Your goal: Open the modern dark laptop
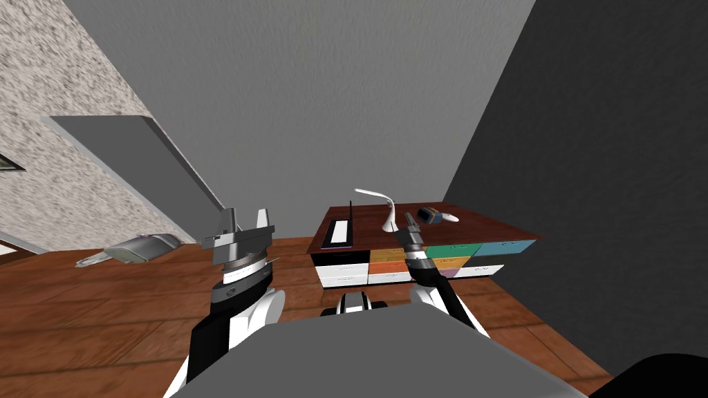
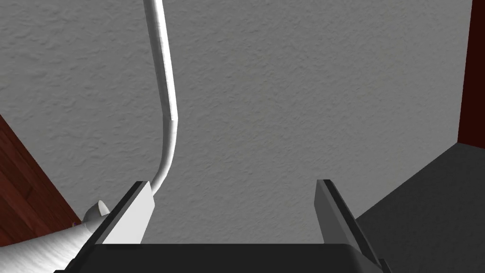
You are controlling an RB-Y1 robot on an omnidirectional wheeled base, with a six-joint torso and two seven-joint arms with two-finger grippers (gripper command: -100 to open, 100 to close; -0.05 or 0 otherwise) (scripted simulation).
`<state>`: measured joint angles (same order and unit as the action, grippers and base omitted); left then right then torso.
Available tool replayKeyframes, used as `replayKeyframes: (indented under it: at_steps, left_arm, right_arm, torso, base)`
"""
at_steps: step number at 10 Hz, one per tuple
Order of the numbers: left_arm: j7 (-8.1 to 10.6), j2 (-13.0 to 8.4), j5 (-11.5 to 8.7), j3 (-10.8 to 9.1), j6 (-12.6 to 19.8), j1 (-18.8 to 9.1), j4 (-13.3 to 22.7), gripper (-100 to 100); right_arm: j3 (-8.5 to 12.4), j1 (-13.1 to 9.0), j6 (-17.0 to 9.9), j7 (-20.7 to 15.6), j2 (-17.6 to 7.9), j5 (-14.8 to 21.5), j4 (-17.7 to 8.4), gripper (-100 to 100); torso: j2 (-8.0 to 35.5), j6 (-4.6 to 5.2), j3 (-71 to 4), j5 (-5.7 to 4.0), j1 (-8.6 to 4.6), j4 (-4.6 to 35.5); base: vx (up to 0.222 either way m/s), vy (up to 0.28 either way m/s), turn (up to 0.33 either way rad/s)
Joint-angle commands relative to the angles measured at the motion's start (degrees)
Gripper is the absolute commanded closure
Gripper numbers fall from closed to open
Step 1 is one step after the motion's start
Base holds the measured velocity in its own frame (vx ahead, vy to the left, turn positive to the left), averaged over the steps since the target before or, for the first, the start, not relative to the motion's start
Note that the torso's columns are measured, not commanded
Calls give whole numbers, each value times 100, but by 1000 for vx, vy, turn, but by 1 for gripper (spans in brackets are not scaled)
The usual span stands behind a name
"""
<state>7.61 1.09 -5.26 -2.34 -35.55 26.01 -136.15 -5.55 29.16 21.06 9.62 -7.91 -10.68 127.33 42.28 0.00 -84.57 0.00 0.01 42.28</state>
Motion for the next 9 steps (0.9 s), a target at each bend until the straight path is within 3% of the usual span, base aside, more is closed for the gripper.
replayKeyframes:
  at_steps: [1,9]
  left_arm:
    - [0,0,0,0,0,0,0,0]
    - [0,0,0,0,0,0,0,0]
  right_arm:
    - [-162,91,-37,332,-142,-455,-18,-100]
    - [-609,341,-166,1243,-359,-1763,-44,-100]
  torso:
    - [0,0,0,0,2,0]
    - [-1,0,-1,1,4,0]
  base:
    - [28,45,26]
    - [31,32,27]
